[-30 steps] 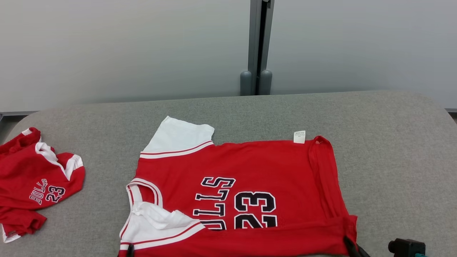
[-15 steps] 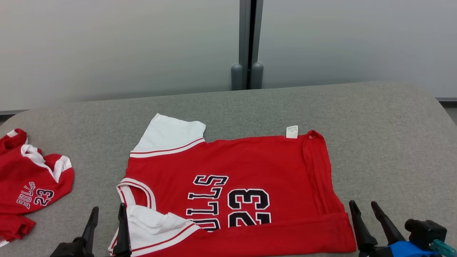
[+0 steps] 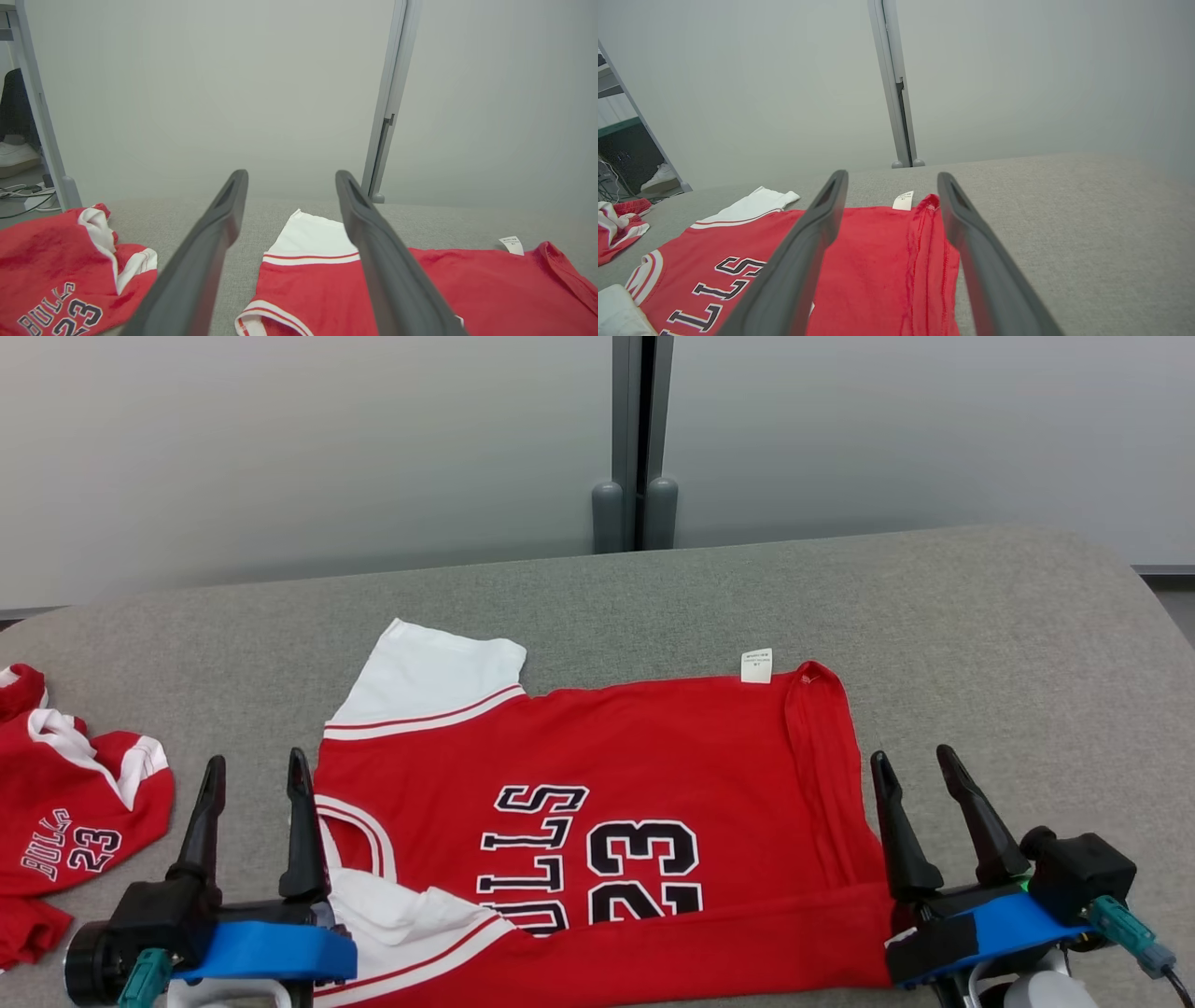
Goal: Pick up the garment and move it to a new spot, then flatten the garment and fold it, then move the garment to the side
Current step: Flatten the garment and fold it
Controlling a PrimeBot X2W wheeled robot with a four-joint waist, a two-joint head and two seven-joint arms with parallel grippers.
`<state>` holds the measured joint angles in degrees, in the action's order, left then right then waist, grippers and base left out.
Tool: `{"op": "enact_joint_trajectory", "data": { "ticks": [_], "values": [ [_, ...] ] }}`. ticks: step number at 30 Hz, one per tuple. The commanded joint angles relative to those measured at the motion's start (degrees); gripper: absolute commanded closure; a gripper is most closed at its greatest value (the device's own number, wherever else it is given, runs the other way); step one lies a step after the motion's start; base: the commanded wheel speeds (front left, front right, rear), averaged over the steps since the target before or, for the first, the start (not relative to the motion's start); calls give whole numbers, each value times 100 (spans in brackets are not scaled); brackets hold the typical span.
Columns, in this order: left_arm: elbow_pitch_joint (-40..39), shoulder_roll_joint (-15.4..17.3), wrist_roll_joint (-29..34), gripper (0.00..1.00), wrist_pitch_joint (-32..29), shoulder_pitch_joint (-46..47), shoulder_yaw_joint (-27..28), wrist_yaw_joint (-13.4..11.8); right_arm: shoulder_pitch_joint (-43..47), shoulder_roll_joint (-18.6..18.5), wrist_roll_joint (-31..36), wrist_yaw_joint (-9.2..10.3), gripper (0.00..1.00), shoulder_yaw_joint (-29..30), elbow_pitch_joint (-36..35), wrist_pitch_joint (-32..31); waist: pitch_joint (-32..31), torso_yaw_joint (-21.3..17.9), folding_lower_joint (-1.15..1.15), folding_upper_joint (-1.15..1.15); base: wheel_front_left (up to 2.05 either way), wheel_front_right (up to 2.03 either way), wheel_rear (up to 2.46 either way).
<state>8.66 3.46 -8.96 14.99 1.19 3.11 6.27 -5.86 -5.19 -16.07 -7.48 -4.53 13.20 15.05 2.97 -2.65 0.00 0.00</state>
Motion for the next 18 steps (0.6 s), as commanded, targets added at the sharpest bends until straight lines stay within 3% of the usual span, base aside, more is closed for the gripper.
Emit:
{"op": "enact_joint_trajectory", "data": {
  "ticks": [1, 18],
  "values": [
    [86, 6, 127, 0, 26, 159, -17, 26, -80, 63, 124, -3, 0, 2, -29, 14, 18, 0, 0, 0, 0, 0, 0],
    [760, 39, 506, 0, 27, 355, 167, 0, -100, 228, 445, -3, 0, -2, 288, 16, 15, 25, 0, 0, 0, 0, 0]
  ]
}}
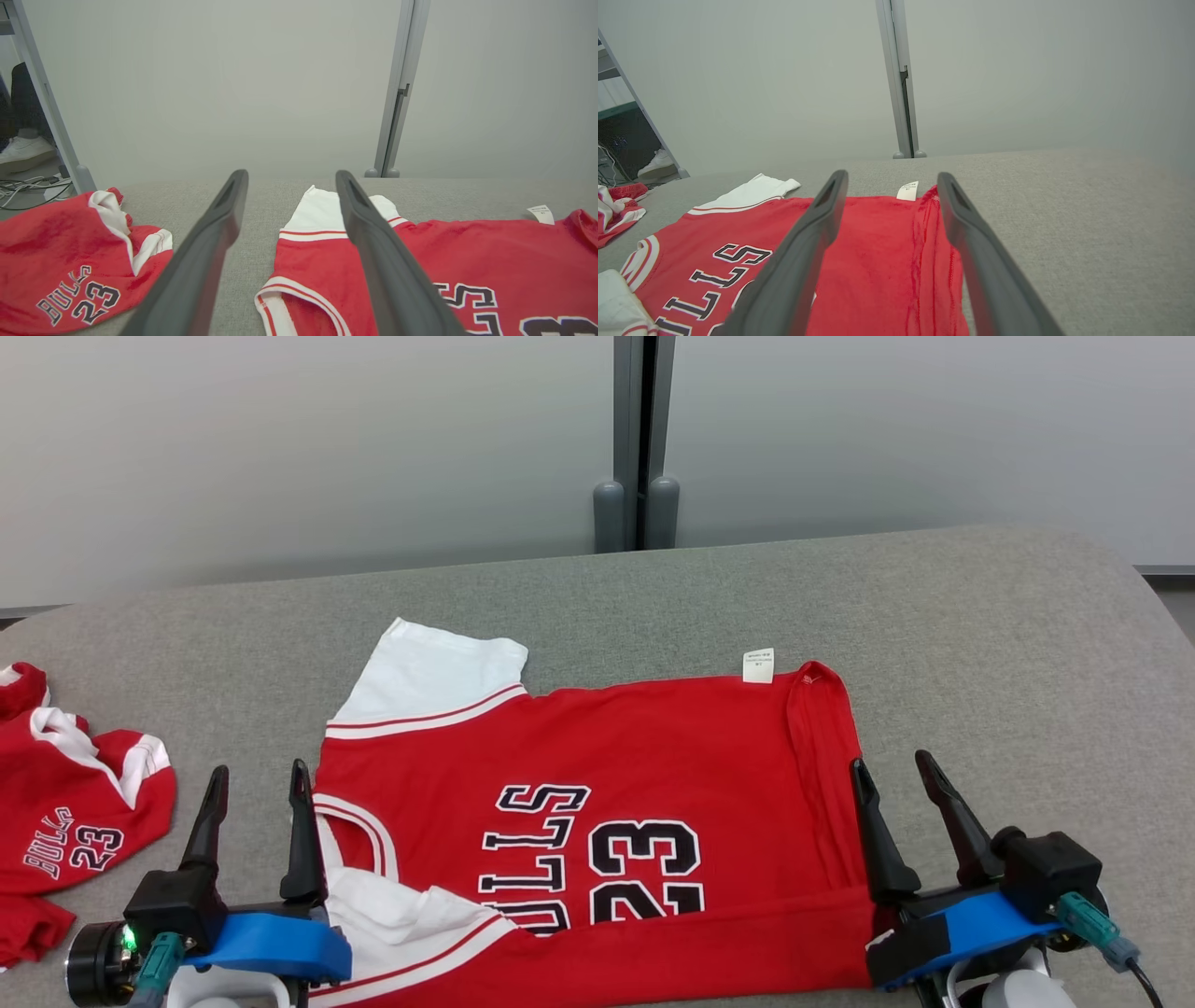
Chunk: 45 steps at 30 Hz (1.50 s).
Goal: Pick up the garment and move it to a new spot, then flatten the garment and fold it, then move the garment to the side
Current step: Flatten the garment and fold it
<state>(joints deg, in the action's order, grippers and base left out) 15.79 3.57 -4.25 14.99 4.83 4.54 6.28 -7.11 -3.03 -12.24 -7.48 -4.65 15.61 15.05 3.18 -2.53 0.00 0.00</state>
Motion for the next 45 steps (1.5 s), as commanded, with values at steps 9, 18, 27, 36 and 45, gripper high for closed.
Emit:
{"op": "enact_joint_trajectory", "data": {
  "ticks": [9, 18, 27, 36, 45],
  "values": [
    [199, 15, 82, 0, 27, 50, 66, -18, 21, 14, 3, -3, 0, -14, 153, 17, -23, 54, 0, 0, 0, 0, 0],
    [228, 6, 110, 0, 27, 17, 115, -25, 0, 14, -9, -3, 0, -7, 230, 17, -30, 60, 0, 0, 0, 0, 0],
    [240, -12, 86, 0, 27, -23, 136, -39, -36, 14, 38, -3, 0, 17, 336, 17, -41, 57, 0, 0, 0, 0, 0],
    [381, 152, 44, 0, 27, 448, 124, 28, -417, 10, 279, -3, 0, 61, 613, 17, 73, 9, 0, 0, 0, 0, 0],
    [913, 630, 20, 0, 27, 1831, -273, 111, -1597, -275, 510, -3, 0, -138, 1126, -120, 632, -99, 0, 0, 0, 0, 0]
  ]
}}
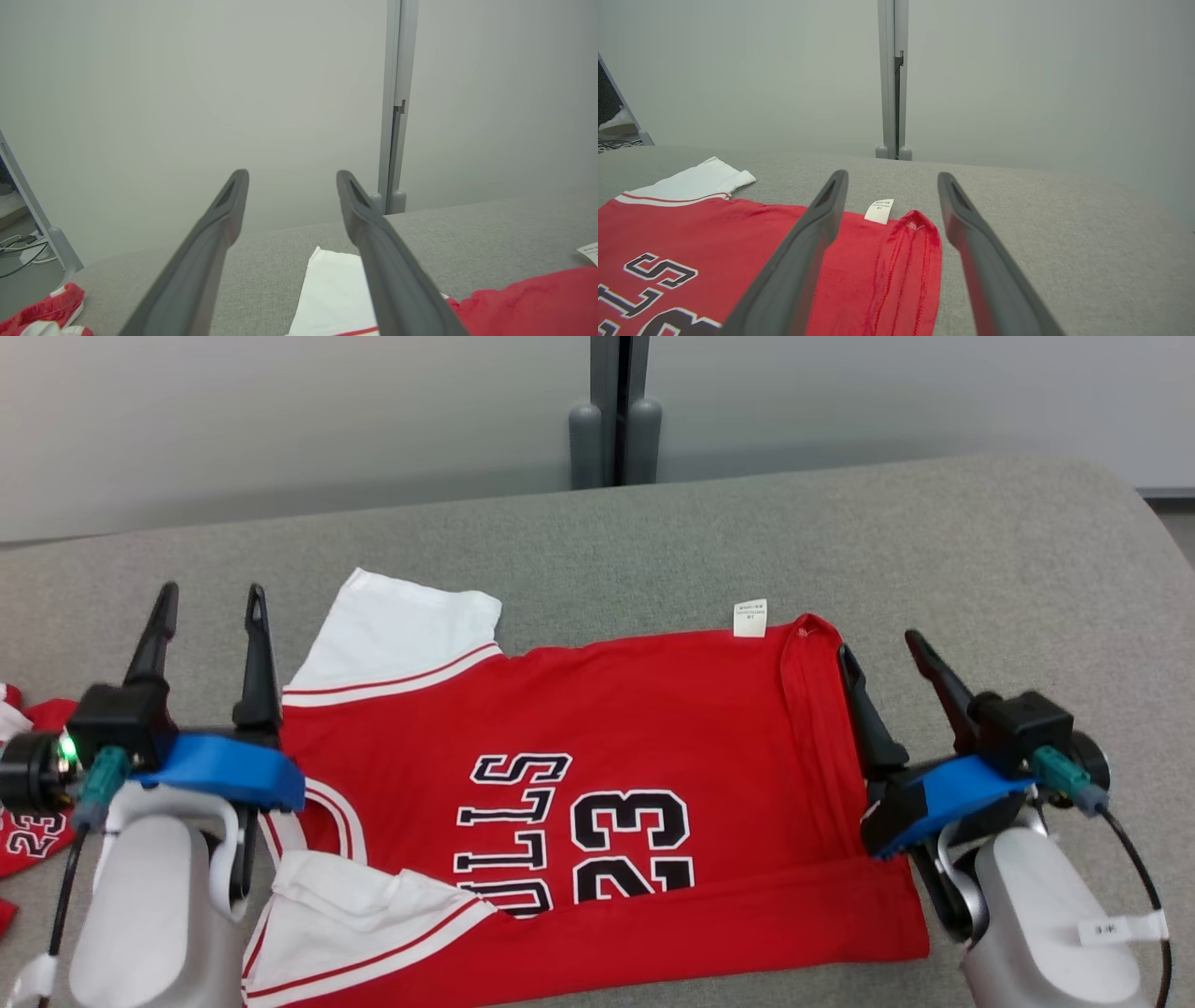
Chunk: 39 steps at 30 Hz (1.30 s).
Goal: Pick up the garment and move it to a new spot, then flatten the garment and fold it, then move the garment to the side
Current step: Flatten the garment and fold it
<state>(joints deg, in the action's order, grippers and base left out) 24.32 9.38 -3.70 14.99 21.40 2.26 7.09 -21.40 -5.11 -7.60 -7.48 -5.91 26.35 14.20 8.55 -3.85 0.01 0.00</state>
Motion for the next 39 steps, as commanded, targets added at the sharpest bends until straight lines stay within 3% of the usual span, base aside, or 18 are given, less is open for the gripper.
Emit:
{"op": "enact_joint_trajectory", "data": {
  "ticks": [1, 12, 21, 28, 39],
  "values": [
    [190, 105, -48, 0, 26, 365, -100, 39, -319, -89, 56, -3, 0, -39, 126, -87, 188, 13, -1, 0, 0, 0, 0],
    [1433, 696, -640, 0, -342, 2392, -1203, 38, -1751, -286, -78, -3, 0, -557, 1065, -496, 1166, -247, -1, 0, 0, 0, 0],
    [2475, 1159, -1356, 0, -849, 3442, -2379, 39, -2407, -160, -425, -2, 0, -1095, 1559, -433, 1766, -474, -1, 0, 0, 0, 0],
    [3155, 1405, -1880, 0, -1133, 3818, -2908, 39, -2728, -54, -627, -3, 0, -1458, 1709, -237, 2040, -694, -1, 0, 0, 0, 0],
    [3823, 1400, -2674, 0, -1827, 3860, -3377, 40, -2912, -124, -793, -2, 0, -1709, 1874, -29, 2116, -727, -1, 0, 0, 0, 0]
  ]
}}
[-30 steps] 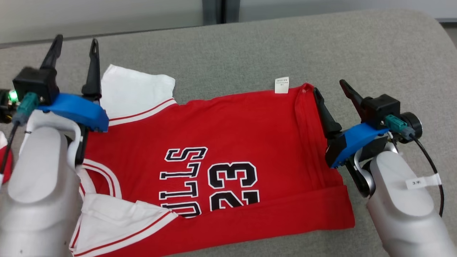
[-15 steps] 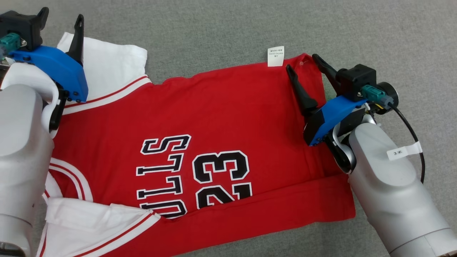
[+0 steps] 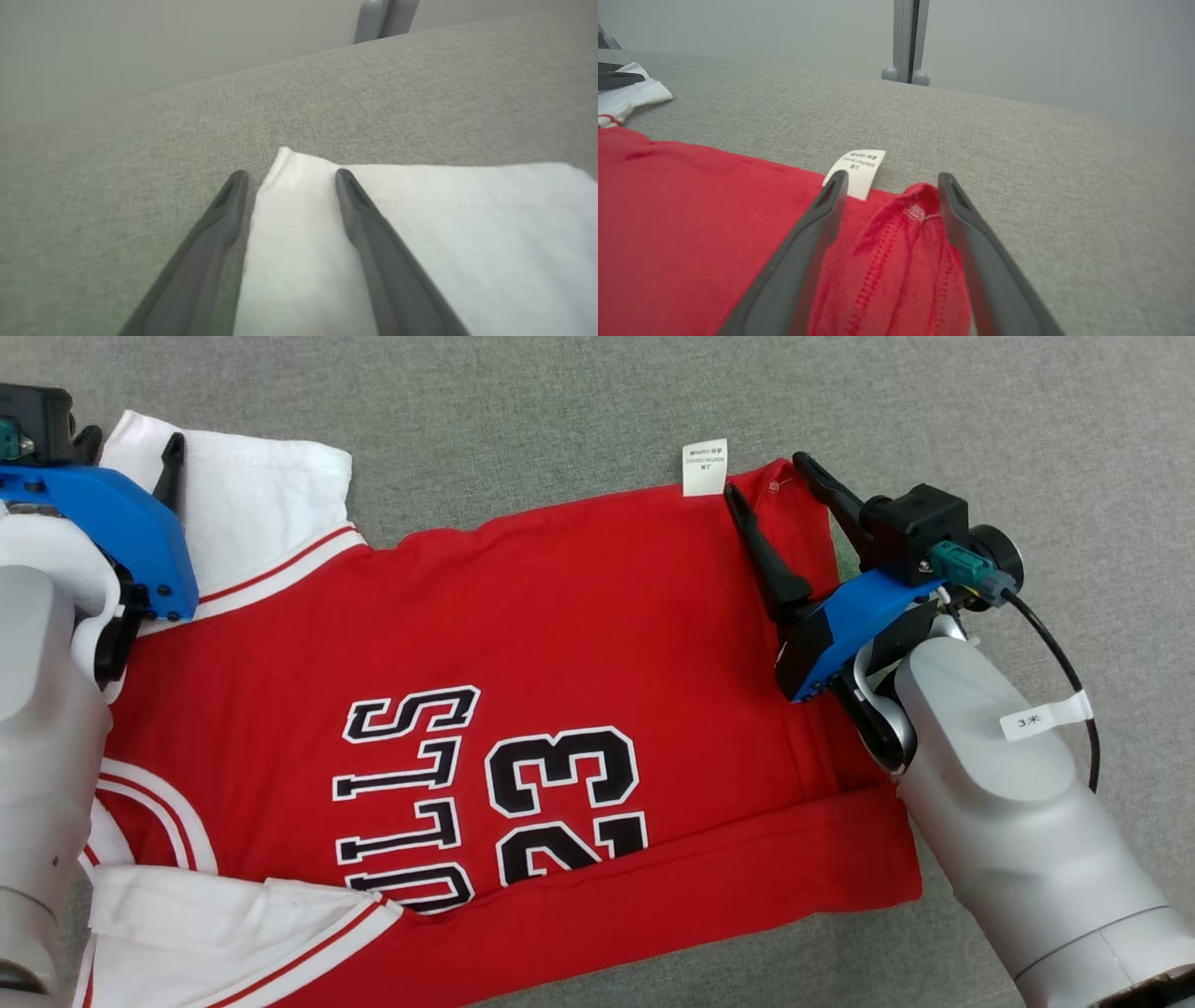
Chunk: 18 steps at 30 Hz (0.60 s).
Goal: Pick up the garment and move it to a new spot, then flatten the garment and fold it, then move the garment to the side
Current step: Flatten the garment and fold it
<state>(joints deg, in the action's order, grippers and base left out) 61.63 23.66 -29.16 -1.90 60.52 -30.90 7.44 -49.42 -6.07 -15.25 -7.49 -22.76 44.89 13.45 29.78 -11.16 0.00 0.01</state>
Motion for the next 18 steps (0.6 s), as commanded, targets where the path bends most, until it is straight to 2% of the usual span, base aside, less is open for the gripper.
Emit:
{"op": "enact_joint_trajectory", "data": {
  "ticks": [1, 3, 4, 5, 12, 18],
  "values": [
    [108, -50, -252, 0, -214, -66, -53, 4, -111, -31, -49, -1, 0, -38, 43, 45, -11, 5, 0, -1, 0, 0, 0],
    [121, -59, -336, 0, -294, -79, -82, 4, -120, -34, -55, -1, 0, -54, 65, 51, -17, 3, 0, -1, 0, 0, 0],
    [119, -55, -395, 20, -347, -87, -129, 4, -127, -32, -62, -1, 0, -69, 84, 58, -23, 0, 0, -1, 0, 0, 0],
    [100, -45, -462, 100, -373, -97, -171, 4, -131, -27, -82, -1, 0, -85, 106, 59, -30, -5, 0, -1, 0, 0, 0],
    [-81, 58, -698, 100, 13, -10, -405, 3, -147, -45, -203, -1, 0, -192, 279, 6, -90, 38, 0, -1, 0, 0, 0],
    [-194, -32, -789, 100, 318, 115, -683, 3, -226, -88, -319, -1, 0, -179, 490, -181, -122, 199, 0, -1, 0, 0, 0]
  ]
}}
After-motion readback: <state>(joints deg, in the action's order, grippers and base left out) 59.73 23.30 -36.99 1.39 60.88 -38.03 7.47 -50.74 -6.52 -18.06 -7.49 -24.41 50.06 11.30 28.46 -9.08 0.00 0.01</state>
